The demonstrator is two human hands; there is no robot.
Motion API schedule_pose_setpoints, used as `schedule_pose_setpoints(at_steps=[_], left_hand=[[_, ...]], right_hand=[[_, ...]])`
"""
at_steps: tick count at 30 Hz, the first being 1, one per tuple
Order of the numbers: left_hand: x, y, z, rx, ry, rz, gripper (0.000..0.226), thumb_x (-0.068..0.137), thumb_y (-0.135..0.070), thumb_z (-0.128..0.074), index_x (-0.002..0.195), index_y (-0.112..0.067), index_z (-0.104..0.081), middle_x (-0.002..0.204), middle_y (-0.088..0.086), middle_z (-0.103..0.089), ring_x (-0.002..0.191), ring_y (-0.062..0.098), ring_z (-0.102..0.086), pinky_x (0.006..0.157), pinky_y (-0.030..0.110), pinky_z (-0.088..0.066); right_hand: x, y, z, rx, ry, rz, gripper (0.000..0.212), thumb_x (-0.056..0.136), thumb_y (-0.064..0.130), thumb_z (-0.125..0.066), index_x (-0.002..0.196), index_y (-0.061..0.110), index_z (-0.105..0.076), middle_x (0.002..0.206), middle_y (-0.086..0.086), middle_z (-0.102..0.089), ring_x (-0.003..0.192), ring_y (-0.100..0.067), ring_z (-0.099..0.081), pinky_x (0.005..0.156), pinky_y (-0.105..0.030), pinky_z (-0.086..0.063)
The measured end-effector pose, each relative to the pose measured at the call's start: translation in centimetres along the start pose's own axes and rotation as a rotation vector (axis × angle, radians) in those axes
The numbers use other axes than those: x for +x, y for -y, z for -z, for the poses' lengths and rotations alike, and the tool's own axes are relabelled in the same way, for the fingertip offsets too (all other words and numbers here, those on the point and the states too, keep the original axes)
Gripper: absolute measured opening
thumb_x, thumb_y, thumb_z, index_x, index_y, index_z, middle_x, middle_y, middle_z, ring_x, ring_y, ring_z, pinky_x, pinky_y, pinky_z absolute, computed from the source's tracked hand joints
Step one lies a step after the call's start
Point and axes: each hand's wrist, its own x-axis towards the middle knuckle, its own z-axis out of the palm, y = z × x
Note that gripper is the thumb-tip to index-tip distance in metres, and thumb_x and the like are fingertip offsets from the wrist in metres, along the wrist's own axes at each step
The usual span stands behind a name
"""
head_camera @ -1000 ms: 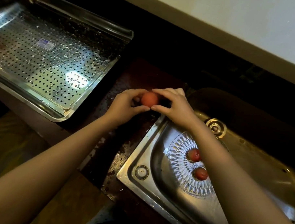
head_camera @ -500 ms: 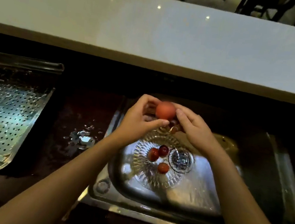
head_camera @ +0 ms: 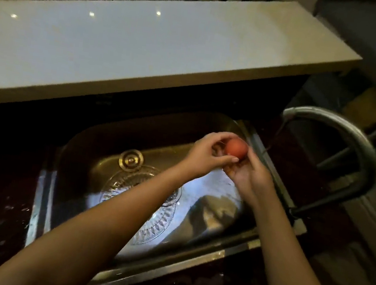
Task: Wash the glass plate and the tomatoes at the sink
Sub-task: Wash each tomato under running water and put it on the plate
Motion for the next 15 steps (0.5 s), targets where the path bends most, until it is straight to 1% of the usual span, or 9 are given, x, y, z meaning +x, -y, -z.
schedule_pose_setpoints(at_steps=[2, 4, 6, 7, 9, 11, 13, 15], left_hand=[[1.6, -0.3, -1.8, 0.003, 0.046, 0.012, 0.049, 0.073, -0.015, -0.077, 0.119, -0.011, -0.059, 0.118, 0.013, -0.06, 0.097, 0.023, -0.057, 0.083, 0.019, -0.044], [2.7, -0.4, -3.1, 0.004, 0.083, 0.028, 0.049, 0.073, -0.016, -0.077, 0.118, -0.013, -0.059, 0.117, 0.011, -0.06, 0.09, 0.018, -0.055, 0.082, 0.026, -0.046], [3.5, -0.3, -3.9, -0.014, 0.105, 0.054, 0.048, 0.072, -0.015, -0.077, 0.116, -0.014, -0.058, 0.118, 0.009, -0.058, 0.099, 0.017, -0.056, 0.086, 0.03, -0.049], [3.8, -0.2, -4.2, -0.031, 0.112, 0.062, 0.048, 0.072, -0.015, -0.077, 0.116, -0.014, -0.057, 0.119, 0.008, -0.058, 0.105, 0.018, -0.055, 0.088, 0.03, -0.049], [4.3, 0.1, -4.6, -0.075, 0.115, 0.067, 0.048, 0.072, -0.013, -0.077, 0.114, -0.014, -0.055, 0.12, 0.008, -0.057, 0.108, 0.019, -0.054, 0.087, 0.026, -0.049], [4.7, 0.3, -5.0, -0.113, 0.111, 0.068, 0.047, 0.073, -0.015, -0.076, 0.114, -0.015, -0.053, 0.121, 0.008, -0.056, 0.106, 0.016, -0.054, 0.083, 0.018, -0.047], [4.9, 0.2, -5.4, -0.156, 0.121, 0.08, 0.041, 0.078, -0.021, -0.072, 0.113, -0.019, -0.052, 0.116, 0.001, -0.056, 0.101, 0.009, -0.054, 0.073, 0.009, -0.047], [5.1, 0.0, -6.1, -0.201, 0.127, 0.1, 0.027, 0.085, -0.026, -0.064, 0.108, -0.025, -0.05, 0.105, -0.01, -0.054, 0.095, 0.005, -0.053, 0.064, 0.005, -0.047]], right_hand=[[0.2, 0.8, 1.6, 0.058, -0.06, 0.006, 0.042, 0.099, 0.035, -0.032, 0.124, 0.008, -0.052, 0.117, -0.017, -0.062, 0.105, -0.025, -0.065, 0.086, -0.033, -0.056], [0.4, 1.5, 2.6, 0.065, -0.121, 0.02, 0.038, 0.099, 0.035, -0.032, 0.116, 0.011, -0.056, 0.112, -0.016, -0.064, 0.098, -0.023, -0.069, 0.08, -0.032, -0.058], [0.4, 2.1, 3.0, 0.104, -0.161, 0.015, 0.036, 0.1, 0.034, -0.032, 0.116, 0.01, -0.055, 0.109, -0.016, -0.063, 0.091, -0.023, -0.07, 0.075, -0.032, -0.06], [0.5, 2.3, 3.1, 0.141, -0.163, 0.012, 0.036, 0.1, 0.032, -0.032, 0.119, 0.009, -0.053, 0.109, -0.017, -0.062, 0.091, -0.023, -0.07, 0.075, -0.032, -0.06], [0.6, 2.6, 3.0, 0.198, -0.15, 0.019, 0.034, 0.1, 0.031, -0.032, 0.116, 0.01, -0.054, 0.109, -0.017, -0.06, 0.094, -0.025, -0.066, 0.076, -0.033, -0.059], [0.8, 2.8, 3.0, 0.19, -0.138, 0.058, 0.034, 0.101, 0.029, -0.031, 0.116, 0.011, -0.055, 0.11, -0.016, -0.059, 0.098, -0.025, -0.064, 0.077, -0.032, -0.059], [1.1, 2.7, 3.2, 0.117, -0.141, 0.111, 0.038, 0.102, 0.029, -0.028, 0.125, 0.009, -0.05, 0.113, -0.016, -0.059, 0.102, -0.025, -0.062, 0.081, -0.033, -0.058], [1.2, 2.6, 3.6, 0.016, -0.146, 0.161, 0.043, 0.102, 0.029, -0.024, 0.132, 0.007, -0.045, 0.118, -0.016, -0.058, 0.106, -0.024, -0.061, 0.085, -0.033, -0.054]])
